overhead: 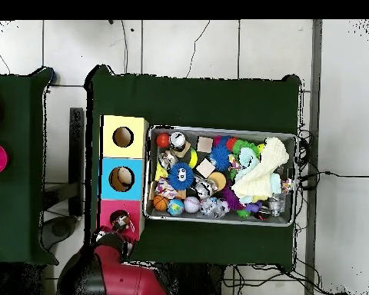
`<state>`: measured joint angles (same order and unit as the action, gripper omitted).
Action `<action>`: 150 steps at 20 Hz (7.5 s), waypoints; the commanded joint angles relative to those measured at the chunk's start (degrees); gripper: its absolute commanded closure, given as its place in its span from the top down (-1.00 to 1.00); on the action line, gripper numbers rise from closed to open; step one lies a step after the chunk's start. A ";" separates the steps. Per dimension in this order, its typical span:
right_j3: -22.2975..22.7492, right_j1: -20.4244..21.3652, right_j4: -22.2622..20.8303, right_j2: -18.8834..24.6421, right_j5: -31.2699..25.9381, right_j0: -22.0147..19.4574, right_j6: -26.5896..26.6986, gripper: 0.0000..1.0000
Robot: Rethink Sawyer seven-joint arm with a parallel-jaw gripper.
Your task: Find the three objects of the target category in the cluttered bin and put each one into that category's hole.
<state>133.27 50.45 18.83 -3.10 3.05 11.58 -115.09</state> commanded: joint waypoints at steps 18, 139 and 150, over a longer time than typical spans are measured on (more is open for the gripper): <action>-9.80 -15.00 -0.19 3.41 15.04 -2.74 -14.01 -1.00; -12.70 -1.04 3.81 -8.86 -7.89 4.18 -6.82 -1.00; -18.28 1.13 -1.36 -8.37 -19.49 -2.02 -1.73 -1.00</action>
<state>121.59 50.55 20.72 -12.88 -9.93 13.56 -115.14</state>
